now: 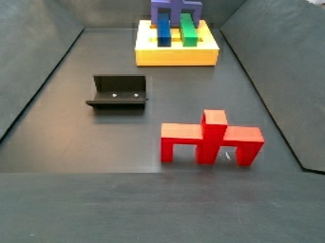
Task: Pick up the purple object. Move up. Place the purple object on the fixture. Regrasp the purple object. Move to above the board. Insert the purple object.
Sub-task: Insert the purple object.
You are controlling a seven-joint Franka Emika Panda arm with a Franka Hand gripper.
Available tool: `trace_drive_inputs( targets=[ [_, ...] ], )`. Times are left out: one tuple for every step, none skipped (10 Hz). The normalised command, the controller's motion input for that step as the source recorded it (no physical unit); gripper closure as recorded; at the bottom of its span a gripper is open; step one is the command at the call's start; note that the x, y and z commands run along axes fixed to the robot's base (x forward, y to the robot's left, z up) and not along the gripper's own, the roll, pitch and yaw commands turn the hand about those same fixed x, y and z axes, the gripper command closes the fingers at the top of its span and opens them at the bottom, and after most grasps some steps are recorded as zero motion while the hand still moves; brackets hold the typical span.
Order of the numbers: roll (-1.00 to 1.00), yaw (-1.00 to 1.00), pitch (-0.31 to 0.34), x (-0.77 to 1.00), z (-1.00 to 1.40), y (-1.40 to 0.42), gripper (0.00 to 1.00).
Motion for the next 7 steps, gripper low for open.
trace_drive_inputs(
  targets=[
    [0.10,0.00,-0.004,0.01,-0.23,0.00,1.00],
    [0.14,0.00,-0.016,0.02,-0.36,-0.03,1.00],
    [0.12,0.00,-0.003,0.05,-0.37,-0.05,1.00],
    [0.13,-0.05,0.000,0.19,-0.35,0.00,1.00],
    [0.12,-0.05,0.000,0.22,-0.28,-0.01,1.00],
    [0.12,-0.07,0.006,0.25,-0.25,-0.03,1.00],
    [0.13,-0.07,0.003,0.18,-0.23,0.00,1.00]
  ],
)
